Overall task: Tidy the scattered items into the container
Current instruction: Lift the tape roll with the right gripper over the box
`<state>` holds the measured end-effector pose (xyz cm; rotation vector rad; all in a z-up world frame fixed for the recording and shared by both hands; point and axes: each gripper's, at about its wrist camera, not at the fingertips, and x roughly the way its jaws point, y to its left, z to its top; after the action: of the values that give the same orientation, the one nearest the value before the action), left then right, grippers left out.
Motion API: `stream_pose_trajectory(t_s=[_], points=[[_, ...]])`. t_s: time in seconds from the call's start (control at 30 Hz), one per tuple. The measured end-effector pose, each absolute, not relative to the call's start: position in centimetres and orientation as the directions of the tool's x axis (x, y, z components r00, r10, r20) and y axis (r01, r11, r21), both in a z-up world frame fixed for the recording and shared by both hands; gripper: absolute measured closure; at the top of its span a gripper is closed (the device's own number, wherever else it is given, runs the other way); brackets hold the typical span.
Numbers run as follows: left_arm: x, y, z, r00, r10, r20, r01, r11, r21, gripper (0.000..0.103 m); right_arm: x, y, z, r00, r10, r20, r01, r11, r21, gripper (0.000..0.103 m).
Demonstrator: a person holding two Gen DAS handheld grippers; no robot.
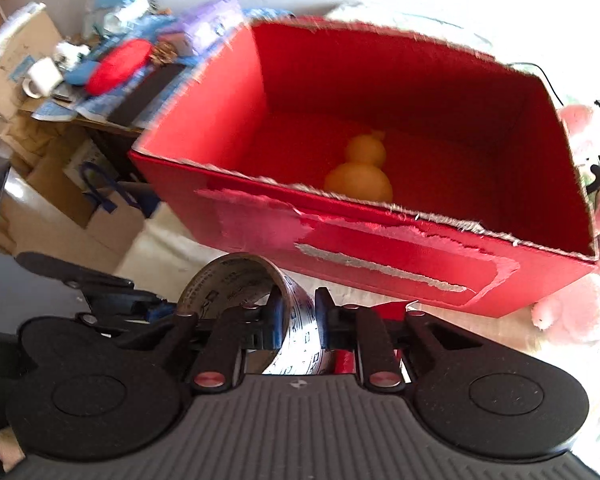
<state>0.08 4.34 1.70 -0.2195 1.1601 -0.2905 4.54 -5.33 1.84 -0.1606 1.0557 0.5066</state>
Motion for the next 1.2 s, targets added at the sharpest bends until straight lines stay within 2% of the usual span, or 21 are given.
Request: stream_pose_trajectory(t_s=[0.2,0.37,0.5,0.73,1.0,1.1,1.2], points=[[-0.6,4.0,9.2,0.493,-0.301,-0.816,0.186,0.953,-0.238,0.091,3.3,-7.3,8.1,0.442,0.428,-0.789,-0.507,0.844,0.174,0.083],[2.5,3.2,12.2,0.579,-0.27,-0.77,0.22,0.96,-0.171,0.092,4.9,-7.9,11.8,0.546,0.439,-0.714,-0.514,0.848,0.129,0.083],[7.2,2.8,11.6,0.574,-0.23,-0.786,0.184,0.971,-0.15,0.093,8.6,-8.2,11.5,0.582,0.444,-0.681,-0.503,0.855,0.127,0.084],[14.0,2.4,7.1,0.505,-0.092,-0.858,0.07,0.995,-0.066,0.095,15.6,-8.5,7.3,0.478,0.497,-0.724,-0.506,0.83,0.236,0.085],[17.7,2.5,4.0,0.445,0.075,-0.892,-0.062,0.997,0.053,0.095,21.0,-7.8,4.1,0.282,0.581,-0.763,-0.563,0.744,0.359,0.086],[18.2,2.5,3.3,0.423,0.119,-0.898,-0.098,0.992,0.085,0.095,21.8,-6.8,3.2,0.232,0.576,-0.784,-0.594,0.722,0.354,0.088],[18.4,1.8,2.9,0.419,0.2,-0.886,-0.1,0.98,0.174,0.095,22.0,-5.8,2.5,0.2,0.557,-0.806,-0.621,0.708,0.336,0.091]])
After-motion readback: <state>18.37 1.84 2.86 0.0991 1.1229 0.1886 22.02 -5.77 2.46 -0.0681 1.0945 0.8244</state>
